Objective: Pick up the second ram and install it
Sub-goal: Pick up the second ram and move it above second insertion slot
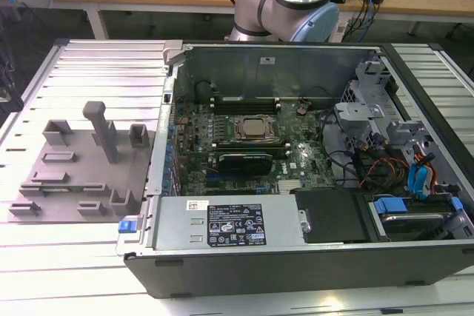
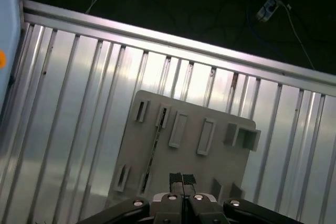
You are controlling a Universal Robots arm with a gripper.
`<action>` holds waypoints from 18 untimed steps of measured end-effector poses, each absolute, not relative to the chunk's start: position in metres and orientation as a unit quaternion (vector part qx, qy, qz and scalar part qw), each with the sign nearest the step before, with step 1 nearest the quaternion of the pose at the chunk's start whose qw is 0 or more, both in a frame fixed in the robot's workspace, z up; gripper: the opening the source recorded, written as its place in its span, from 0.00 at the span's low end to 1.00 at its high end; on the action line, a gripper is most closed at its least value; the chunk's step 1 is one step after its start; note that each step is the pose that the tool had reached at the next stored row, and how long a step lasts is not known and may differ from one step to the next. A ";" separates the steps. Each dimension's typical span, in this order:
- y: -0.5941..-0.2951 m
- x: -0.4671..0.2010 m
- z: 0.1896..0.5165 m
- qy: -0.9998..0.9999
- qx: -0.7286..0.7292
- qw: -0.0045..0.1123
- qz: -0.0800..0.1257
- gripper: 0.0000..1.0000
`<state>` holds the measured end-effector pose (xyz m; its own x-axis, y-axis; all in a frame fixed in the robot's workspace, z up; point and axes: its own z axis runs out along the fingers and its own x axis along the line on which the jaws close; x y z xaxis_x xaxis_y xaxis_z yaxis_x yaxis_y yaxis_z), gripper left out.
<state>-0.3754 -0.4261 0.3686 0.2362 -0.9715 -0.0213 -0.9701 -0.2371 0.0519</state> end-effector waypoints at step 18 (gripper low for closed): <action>-0.426 -0.375 0.364 -0.756 0.654 0.009 -0.027 0.08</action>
